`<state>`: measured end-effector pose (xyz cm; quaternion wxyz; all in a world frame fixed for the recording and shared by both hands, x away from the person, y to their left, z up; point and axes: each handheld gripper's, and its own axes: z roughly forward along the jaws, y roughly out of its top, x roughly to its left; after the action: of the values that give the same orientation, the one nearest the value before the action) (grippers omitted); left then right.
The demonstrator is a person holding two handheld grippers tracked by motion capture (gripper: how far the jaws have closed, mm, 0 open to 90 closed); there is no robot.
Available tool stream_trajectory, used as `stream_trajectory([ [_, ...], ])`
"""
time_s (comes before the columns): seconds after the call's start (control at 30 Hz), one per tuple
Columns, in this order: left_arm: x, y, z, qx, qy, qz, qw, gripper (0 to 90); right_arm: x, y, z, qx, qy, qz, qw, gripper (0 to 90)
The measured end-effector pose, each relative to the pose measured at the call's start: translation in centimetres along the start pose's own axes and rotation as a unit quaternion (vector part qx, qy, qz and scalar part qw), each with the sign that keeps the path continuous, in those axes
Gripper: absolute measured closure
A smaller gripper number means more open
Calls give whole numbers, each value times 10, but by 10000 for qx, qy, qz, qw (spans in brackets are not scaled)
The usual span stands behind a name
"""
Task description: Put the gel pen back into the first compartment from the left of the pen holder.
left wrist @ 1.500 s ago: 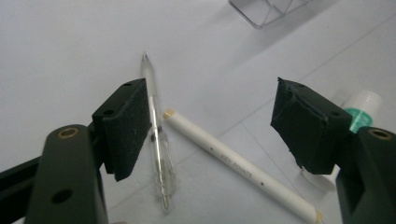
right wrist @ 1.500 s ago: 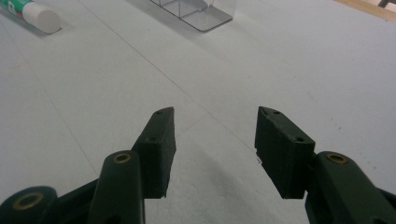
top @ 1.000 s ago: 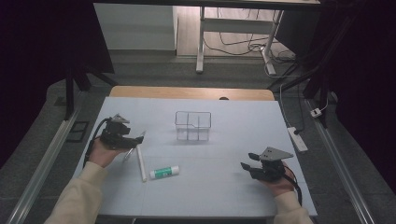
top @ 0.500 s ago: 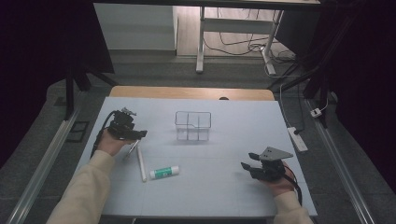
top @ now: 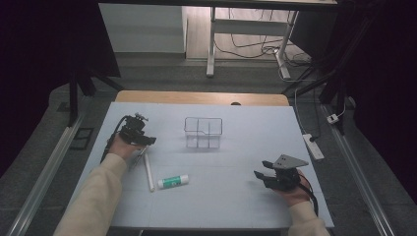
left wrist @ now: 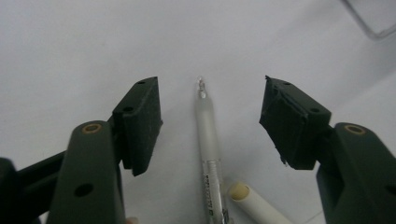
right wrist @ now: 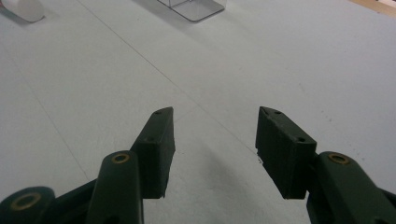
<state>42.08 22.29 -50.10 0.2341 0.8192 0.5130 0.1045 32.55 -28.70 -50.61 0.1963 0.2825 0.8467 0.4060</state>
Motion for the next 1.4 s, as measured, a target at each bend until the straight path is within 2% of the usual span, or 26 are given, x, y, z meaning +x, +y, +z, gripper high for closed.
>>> stream_trajectory([
  [0.23, -1, 1, 8, 181, -6, 72, 9998, 467, -1, -1, 1, 42, 11, 44, 10000, 462],
  [0.53, 4, -1, 15, 375, 33, 7, 9993, 559, -1, -1, 0, 34, -24, 34, 10000, 462],
  [0.63, 4, -1, 16, 390, 12, 1, 9992, 583, -1, -1, 0, 40, -32, 29, 10000, 462],
  [0.8, 2, -1, 19, 505, 58, 71, 9987, 672, -1, -1, 1, 50, -41, 34, 10000, 462],
  [1.1, 1, 0, 19, 545, 122, 45, 9984, 792, -2, -2, 1, 102, -70, 18, 9999, 462],
  [1.4, 1, 0, 18, 561, 147, 19, 9983, 801, -2, -2, 1, 111, -77, 4, 9999, 462],
])
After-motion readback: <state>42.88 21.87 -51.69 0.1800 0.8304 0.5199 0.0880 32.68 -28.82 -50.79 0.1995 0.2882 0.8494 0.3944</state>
